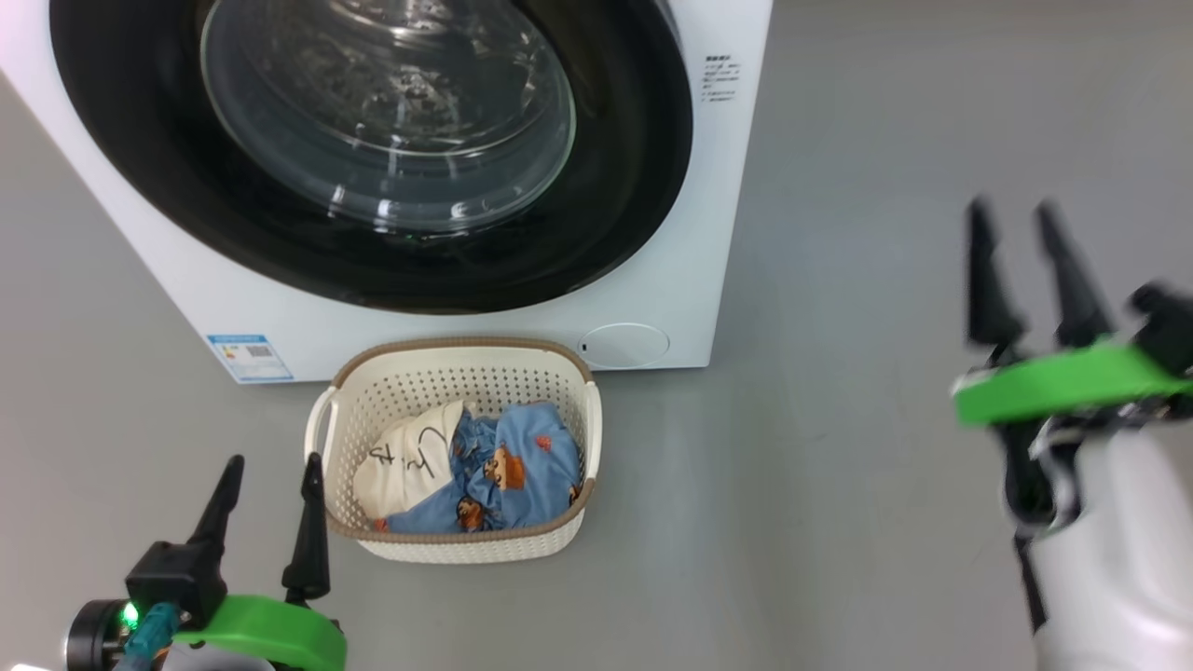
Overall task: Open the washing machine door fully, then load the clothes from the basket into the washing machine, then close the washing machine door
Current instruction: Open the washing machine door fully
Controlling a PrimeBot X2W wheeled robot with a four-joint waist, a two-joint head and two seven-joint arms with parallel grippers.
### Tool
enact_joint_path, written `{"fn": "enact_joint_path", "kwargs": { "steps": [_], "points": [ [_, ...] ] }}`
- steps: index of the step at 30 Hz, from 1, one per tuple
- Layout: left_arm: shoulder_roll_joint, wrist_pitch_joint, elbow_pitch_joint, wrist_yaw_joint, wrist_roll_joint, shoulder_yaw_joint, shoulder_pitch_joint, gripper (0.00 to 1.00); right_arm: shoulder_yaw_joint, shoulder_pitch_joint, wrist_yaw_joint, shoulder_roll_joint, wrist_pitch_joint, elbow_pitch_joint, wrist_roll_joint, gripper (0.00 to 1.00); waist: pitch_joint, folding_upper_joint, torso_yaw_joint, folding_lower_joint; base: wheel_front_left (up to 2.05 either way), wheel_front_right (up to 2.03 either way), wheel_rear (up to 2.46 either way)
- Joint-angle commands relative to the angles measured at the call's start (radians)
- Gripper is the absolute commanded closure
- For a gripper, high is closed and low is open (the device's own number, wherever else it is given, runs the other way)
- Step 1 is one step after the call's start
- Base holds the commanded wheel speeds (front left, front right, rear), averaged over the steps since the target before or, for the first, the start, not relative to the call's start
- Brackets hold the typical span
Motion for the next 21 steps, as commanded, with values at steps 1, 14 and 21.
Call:
{"fn": "enact_joint_path", "kwargs": {
  "steps": [1,14,21],
  "points": [
    [0.014,-0.007,-0.019,-0.002,0.017,0.029,-0.039,0.0,0.006,-0.069,0.002,-0.007,-0.012,-0.038,0.052,0.0,0.015,0.0,0.015,0.0001,0.0,0.0,0.0],
    [0.002,-0.007,-0.006,-0.02,0.027,0.003,-0.093,0.0,-0.271,-0.338,0.002,-0.001,0.084,0.083,0.606,1.0,0.105,0.0,0.104,0.0001,0.0,0.0,0.0],
    [-0.01,-0.007,-0.054,-0.034,0.032,-0.026,-0.128,0.0,-0.408,-0.462,0.002,-0.006,0.161,0.261,0.735,1.0,0.172,0.0,0.157,0.0001,0.0,0.0,0.0]
  ]
}}
